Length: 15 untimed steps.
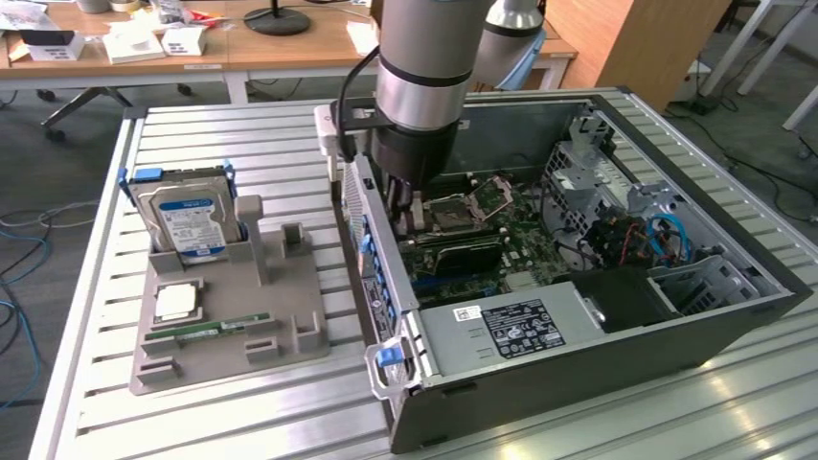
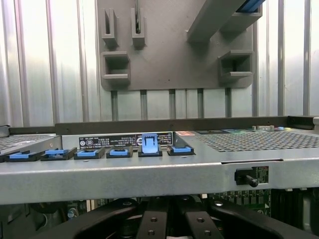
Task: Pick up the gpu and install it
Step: 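Press down on the gpu until it lock into place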
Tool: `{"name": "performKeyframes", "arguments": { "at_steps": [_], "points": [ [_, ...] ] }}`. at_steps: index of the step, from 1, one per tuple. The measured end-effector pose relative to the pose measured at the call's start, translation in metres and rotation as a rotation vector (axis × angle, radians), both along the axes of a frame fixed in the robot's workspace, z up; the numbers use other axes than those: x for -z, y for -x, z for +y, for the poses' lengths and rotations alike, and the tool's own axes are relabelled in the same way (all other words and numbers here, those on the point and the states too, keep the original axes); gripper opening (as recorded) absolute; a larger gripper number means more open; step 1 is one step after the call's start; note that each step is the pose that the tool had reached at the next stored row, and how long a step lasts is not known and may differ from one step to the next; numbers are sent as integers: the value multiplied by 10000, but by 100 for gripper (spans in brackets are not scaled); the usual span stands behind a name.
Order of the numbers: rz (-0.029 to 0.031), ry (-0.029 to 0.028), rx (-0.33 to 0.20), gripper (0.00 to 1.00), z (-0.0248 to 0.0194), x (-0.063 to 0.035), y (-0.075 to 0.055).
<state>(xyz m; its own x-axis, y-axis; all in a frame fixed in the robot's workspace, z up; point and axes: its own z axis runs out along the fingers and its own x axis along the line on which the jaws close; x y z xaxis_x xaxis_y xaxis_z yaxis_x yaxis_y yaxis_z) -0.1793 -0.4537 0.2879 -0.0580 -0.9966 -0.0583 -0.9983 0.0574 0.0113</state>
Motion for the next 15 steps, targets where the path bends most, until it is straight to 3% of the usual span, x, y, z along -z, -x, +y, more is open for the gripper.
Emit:
{"name": "performKeyframes", "arguments": {
  "at_steps": [15],
  "points": [
    [2, 1, 73, 11, -14, 11, 21]
  ]
}}
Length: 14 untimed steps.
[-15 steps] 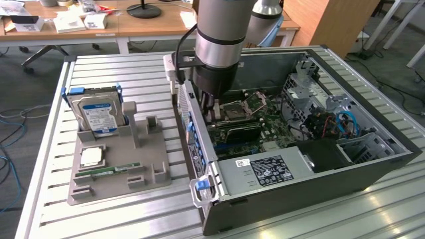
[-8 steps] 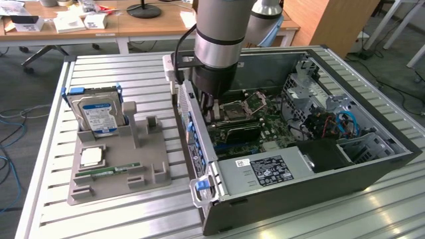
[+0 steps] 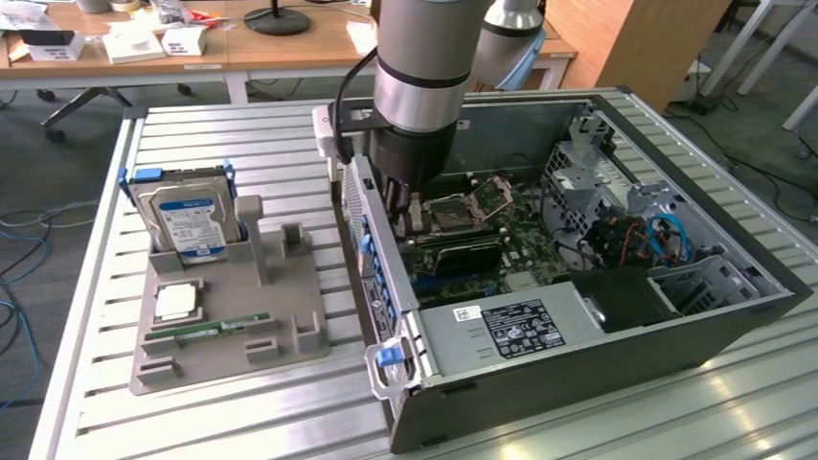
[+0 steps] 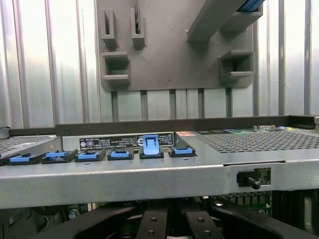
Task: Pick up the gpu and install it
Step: 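Press down on the gpu until it lock into place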
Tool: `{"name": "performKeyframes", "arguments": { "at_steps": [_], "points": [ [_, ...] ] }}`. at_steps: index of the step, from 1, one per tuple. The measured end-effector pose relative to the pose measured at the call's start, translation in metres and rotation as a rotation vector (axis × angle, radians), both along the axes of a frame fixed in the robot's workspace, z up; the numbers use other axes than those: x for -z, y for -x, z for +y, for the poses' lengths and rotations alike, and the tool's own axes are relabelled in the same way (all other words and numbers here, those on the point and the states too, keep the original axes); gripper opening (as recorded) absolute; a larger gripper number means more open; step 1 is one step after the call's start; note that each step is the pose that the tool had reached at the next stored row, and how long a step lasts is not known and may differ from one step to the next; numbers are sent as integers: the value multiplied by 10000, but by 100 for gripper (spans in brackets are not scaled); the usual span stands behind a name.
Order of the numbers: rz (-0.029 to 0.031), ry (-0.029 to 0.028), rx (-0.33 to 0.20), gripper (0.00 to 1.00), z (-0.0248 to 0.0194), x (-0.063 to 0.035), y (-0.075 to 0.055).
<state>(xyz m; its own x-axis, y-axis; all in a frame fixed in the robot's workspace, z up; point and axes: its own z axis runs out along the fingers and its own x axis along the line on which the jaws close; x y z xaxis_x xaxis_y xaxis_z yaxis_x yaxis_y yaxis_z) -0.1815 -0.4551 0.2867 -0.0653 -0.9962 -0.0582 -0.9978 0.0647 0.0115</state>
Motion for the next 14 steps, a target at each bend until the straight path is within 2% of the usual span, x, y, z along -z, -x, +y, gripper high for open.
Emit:
{"name": "performKeyframes", "arguments": {
  "at_steps": [14],
  "points": [
    [-1, 0, 3, 11, -14, 26, -1]
  ]
}}
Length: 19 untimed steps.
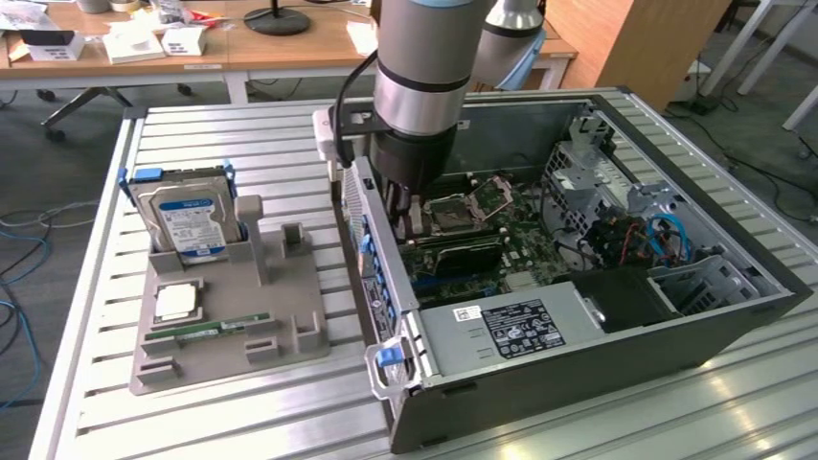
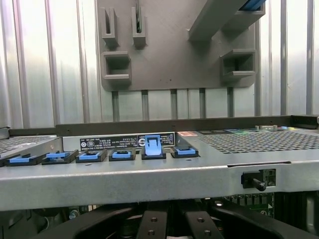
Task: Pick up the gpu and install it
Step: 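Press down on the gpu until it lock into place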
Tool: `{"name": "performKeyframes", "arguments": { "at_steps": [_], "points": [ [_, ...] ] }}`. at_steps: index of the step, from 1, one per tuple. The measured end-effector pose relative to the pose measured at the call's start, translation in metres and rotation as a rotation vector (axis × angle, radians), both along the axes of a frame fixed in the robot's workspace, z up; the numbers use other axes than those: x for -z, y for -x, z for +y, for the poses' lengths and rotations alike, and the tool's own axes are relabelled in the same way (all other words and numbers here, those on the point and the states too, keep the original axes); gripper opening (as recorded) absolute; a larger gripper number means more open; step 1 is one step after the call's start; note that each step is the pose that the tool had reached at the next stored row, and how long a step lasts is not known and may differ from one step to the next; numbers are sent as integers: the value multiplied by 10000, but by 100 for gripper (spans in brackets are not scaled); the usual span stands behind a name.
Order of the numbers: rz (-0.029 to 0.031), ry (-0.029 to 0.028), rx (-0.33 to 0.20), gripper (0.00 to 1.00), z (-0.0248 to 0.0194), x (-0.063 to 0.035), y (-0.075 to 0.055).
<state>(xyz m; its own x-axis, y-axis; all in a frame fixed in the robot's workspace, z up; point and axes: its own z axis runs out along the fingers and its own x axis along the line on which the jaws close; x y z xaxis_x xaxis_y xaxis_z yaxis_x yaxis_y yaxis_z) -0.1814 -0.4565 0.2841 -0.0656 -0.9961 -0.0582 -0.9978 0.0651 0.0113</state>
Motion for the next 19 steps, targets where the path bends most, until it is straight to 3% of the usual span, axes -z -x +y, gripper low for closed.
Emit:
{"name": "performKeyframes", "arguments": {
  "at_steps": [13, 19],
  "points": [
    [0, 0, 0, 11, 0, 3, -79],
    [0, -1, -2, 11, 0, 3, -192]
  ]
}}
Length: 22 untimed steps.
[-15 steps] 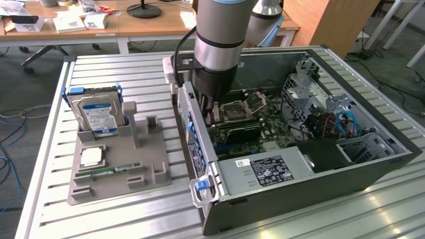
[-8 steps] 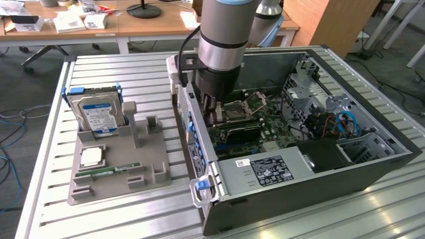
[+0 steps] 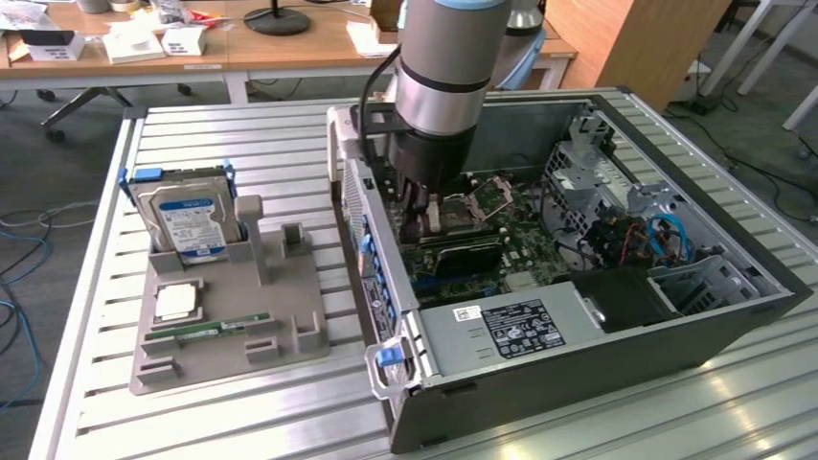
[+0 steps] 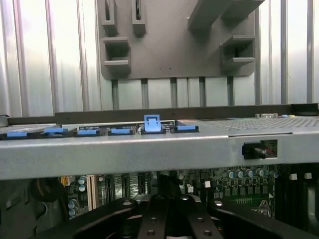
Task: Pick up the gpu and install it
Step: 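Press down on the gpu until it lock into place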
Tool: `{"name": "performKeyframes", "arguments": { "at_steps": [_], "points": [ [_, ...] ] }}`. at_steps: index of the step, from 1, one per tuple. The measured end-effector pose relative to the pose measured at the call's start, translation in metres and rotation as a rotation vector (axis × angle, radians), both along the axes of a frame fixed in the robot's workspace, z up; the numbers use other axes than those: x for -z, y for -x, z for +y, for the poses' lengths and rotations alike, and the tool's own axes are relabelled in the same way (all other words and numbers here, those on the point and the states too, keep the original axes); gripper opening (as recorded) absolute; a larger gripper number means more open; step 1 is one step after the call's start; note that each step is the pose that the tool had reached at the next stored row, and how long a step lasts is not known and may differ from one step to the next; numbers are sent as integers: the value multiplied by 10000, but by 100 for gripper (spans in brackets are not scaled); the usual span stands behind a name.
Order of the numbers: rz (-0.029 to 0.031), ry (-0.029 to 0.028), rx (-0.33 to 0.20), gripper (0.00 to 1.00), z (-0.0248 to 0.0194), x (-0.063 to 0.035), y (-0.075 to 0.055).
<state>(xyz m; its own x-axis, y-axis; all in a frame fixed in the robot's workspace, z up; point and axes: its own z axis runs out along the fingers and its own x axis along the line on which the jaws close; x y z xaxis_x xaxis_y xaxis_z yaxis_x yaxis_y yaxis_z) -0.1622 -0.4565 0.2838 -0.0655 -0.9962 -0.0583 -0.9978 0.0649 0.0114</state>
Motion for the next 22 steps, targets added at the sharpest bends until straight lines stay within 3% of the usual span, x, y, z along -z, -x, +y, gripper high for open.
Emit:
{"name": "performKeyframes", "arguments": {
  "at_steps": [18, 22],
  "points": [
    [5, 0, -20, 11, 0, 0, -467],
    [9, 1, -49, 11, 0, 0, -498]
  ]
}}
